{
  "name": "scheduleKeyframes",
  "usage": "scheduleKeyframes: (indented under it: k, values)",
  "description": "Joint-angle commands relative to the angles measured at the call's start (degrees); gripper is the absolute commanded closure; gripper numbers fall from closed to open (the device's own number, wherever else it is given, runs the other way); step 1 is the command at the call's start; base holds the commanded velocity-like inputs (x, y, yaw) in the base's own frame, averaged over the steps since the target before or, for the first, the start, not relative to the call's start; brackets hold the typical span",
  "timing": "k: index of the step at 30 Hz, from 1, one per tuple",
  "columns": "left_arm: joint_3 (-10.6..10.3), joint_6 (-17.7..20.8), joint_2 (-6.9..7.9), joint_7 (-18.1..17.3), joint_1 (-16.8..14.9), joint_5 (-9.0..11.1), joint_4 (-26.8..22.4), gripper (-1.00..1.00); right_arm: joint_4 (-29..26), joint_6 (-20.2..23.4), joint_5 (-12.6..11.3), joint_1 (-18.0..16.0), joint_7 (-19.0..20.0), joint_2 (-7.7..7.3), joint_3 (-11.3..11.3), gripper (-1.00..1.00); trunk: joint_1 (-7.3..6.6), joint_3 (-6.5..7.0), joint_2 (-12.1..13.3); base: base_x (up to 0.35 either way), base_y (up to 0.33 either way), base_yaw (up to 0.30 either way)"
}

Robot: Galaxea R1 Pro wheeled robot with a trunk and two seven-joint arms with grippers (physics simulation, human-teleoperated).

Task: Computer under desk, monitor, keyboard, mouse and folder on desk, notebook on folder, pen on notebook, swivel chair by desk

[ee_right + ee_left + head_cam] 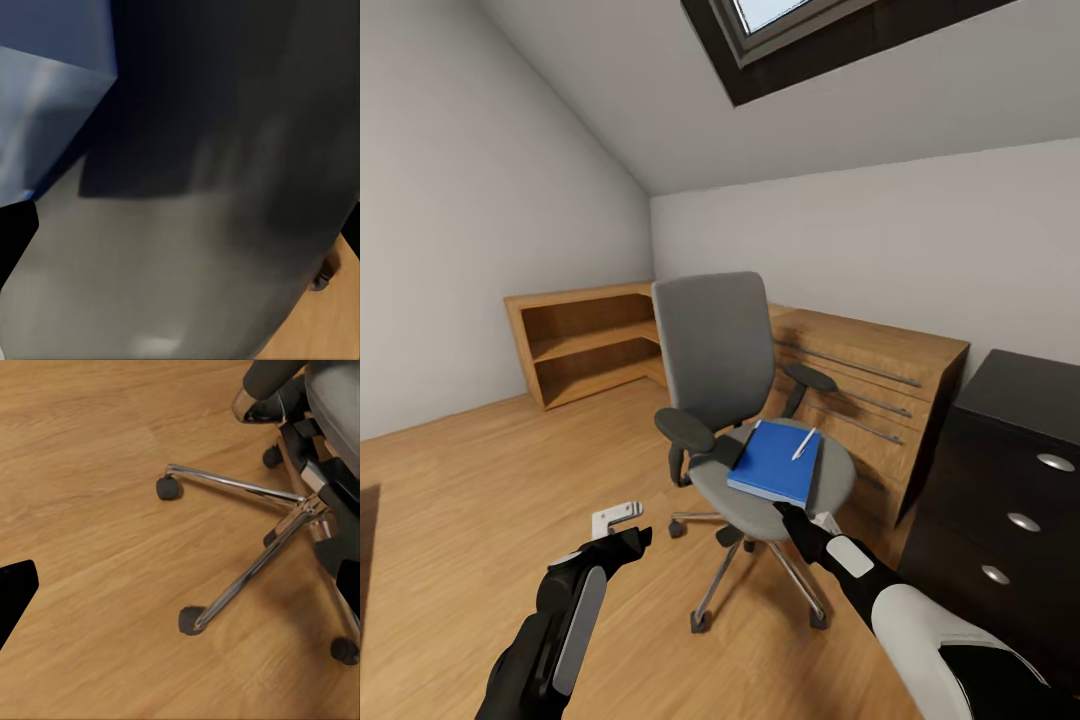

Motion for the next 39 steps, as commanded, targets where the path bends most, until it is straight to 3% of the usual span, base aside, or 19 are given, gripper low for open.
scheduleKeyframes:
  k: [1,23,39]
  values:
    - [0.1,0.2,-0.04,0.4,0.0,0.6,-0.1,-1.00,0.0,0.2,0.0,0.0,0.1,0.00,-0.2,-1.00,0.01,-0.06,0.0,0.162,-0.073,0.000]
    - [0.1,0.2,0.05,0.4,0.0,0.7,-0.1,-1.00,0.0,0.0,0.1,0.0,0.1,0.00,-0.2,-1.00,0.01,-0.06,0.0,0.123,-0.033,0.000]
    - [0.2,0.3,0.05,0.2,0.0,0.7,-0.1,-1.00,0.0,-2.7,0.1,0.0,0.2,0.09,0.0,-1.00,0.01,-0.06,0.0,-0.212,0.000,0.000]
